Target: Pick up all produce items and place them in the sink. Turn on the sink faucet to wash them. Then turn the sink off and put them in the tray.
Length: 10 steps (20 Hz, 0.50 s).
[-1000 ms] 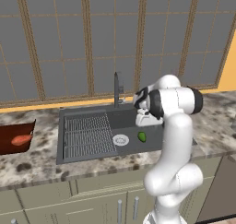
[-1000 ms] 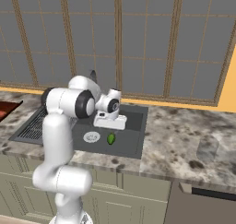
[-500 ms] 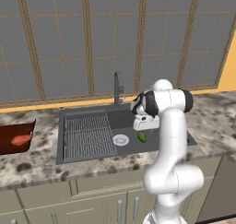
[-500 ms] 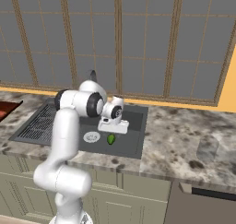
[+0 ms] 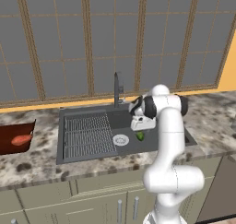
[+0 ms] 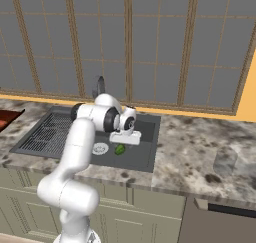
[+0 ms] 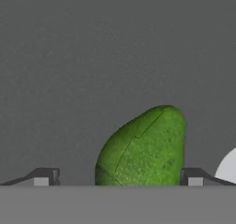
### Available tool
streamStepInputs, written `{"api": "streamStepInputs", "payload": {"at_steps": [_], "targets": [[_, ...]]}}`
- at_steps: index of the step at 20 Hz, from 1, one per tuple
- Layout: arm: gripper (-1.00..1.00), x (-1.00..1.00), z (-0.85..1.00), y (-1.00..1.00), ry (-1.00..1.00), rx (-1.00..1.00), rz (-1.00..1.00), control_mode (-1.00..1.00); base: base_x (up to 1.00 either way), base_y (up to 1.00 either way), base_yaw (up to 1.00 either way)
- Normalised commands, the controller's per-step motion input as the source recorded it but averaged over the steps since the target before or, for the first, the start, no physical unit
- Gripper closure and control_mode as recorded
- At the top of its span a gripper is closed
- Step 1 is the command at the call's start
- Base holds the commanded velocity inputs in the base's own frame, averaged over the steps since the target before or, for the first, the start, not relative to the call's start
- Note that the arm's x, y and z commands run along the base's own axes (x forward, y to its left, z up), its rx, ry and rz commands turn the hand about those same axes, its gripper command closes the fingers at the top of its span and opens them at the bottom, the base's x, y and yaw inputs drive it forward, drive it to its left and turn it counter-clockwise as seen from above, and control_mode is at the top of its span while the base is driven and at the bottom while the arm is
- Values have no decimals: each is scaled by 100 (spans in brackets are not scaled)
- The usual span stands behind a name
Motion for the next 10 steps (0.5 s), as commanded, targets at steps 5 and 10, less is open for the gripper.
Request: {"api": "streamStepInputs", "payload": {"at_steps": [5,10], "targets": [[-100,-4,-33,0,0,0,0,-100,0,0,0],[-100,-73,-32,0,0,-2,-5,-100,0,0,0]]}}
